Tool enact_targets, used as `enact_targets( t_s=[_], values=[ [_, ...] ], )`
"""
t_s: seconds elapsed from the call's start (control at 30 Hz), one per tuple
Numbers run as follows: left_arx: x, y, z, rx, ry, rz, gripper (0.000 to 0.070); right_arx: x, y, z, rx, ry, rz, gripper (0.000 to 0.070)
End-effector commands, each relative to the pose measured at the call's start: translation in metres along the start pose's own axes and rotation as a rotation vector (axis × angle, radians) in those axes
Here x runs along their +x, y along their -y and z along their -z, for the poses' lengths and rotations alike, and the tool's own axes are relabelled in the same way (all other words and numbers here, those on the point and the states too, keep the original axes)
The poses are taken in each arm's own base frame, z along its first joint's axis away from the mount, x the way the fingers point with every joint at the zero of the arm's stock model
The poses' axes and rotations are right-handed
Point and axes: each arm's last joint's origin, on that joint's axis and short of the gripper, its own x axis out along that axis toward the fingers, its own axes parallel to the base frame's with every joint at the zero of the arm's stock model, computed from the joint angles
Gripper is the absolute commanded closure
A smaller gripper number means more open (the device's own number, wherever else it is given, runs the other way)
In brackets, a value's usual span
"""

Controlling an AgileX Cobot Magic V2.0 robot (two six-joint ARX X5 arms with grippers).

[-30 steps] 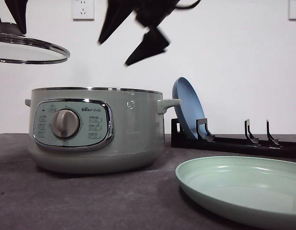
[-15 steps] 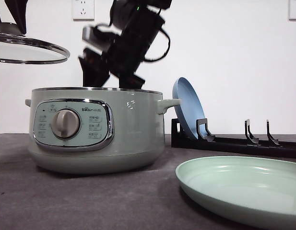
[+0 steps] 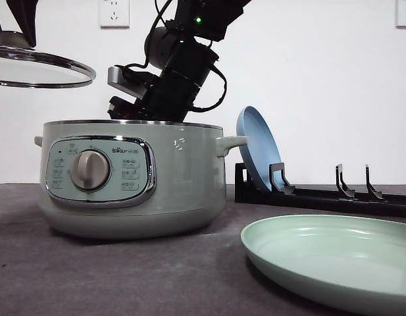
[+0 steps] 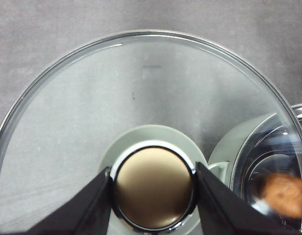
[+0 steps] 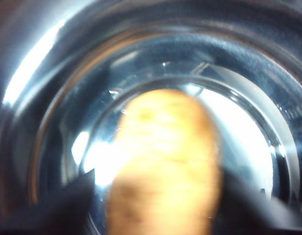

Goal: Transfer potato from steamer to green plate

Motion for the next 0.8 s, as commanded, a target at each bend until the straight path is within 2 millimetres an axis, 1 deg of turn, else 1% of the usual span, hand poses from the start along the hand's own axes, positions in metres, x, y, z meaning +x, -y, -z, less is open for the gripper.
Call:
enact_targets(
  t_s=[0.0, 0.07, 0.13, 0.23, 0.33, 0.5, 0.6, 0.77],
  values=[
    [-0.019, 0.000, -0.007, 0.001, 0.092, -0.004, 0.0700, 0.008, -0.002, -0.003, -0.013, 0.003, -0.002, 0.0471],
    [-0.019, 0.000, -0.007, 0.000, 0.092, -0.004, 0.0700, 0.008, -0.002, -0.004, -0.006, 0.004, -0.002, 0.0519],
    [-0.019, 0.000, -0.007, 0.000, 0.091, -0.004, 0.0700, 0.007, -0.002, -0.005, 0.003, 0.014, 0.000, 0.0526],
    [-0.019, 0.000, -0.007, 0.000, 0.090, -0.004, 0.0700, -0.009, -0.001, -0.010, 0.011, 0.033, 0.009, 0.0526],
    [-0.019, 0.000, -0.007, 0.000, 0.091, -0.004, 0.0700, -0.039, -0.002, -0.018, 0.021, 0.044, 0.020, 0.0526],
    [-0.019, 0.000, -0.007, 0.000, 0.092, -0.004, 0.0700, -0.105, -0.007, -0.024, 0.050, 0.079, 0.044, 0.0526],
    [-0.019, 0.000, -0.007, 0.000, 0.092, -0.004, 0.0700, -0.147, -0.014, -0.019, 0.064, 0.099, 0.070, 0.0526],
    [-0.019, 0.000, -0.007, 0.000, 0.094, -0.004, 0.0700, -0.216, -0.033, 0.001, 0.085, 0.129, 0.109, 0.0526]
  ],
)
